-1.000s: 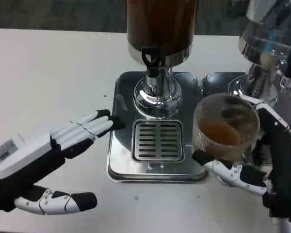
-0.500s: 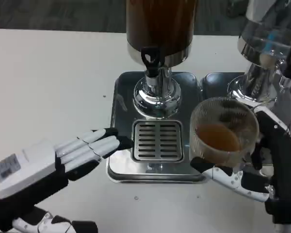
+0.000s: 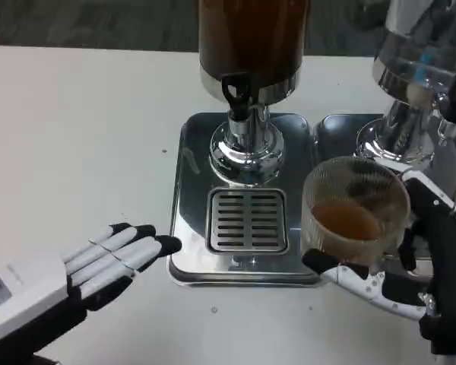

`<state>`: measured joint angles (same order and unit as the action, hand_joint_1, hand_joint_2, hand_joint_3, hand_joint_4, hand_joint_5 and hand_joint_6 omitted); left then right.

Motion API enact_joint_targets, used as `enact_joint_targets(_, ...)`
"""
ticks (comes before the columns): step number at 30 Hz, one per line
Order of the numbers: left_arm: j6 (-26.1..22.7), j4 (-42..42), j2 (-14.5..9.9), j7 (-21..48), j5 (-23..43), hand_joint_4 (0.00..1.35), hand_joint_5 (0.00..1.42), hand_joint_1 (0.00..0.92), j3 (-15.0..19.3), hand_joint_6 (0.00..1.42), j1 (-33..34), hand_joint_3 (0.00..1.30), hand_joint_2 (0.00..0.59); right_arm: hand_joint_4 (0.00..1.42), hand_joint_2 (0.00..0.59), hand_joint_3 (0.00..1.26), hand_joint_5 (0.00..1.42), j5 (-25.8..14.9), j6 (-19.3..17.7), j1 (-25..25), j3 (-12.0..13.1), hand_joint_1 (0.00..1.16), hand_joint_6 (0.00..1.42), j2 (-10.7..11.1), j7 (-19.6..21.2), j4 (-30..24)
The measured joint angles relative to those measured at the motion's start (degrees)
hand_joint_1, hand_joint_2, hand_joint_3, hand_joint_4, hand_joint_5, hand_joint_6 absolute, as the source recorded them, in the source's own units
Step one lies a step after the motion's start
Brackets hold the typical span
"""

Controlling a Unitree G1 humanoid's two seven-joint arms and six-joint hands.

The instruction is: Grasp the cup under the faucet to collect the drink, then remove the cup.

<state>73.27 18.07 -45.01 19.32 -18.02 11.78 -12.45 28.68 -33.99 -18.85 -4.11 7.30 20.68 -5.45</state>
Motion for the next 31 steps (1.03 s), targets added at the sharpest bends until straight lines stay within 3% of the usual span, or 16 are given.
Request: enact_joint_targets(31,-1.9,-0.7,-0.1,-1.5,-2.5,0.0,0.0,0.0,0.3,0.0,-0.6,0.0,0.147,0.86,0.212,0.65,1.09,0.0,-0.2,-1.4,0.4,0.83,1.42,-0.4,-0.2,-1.7)
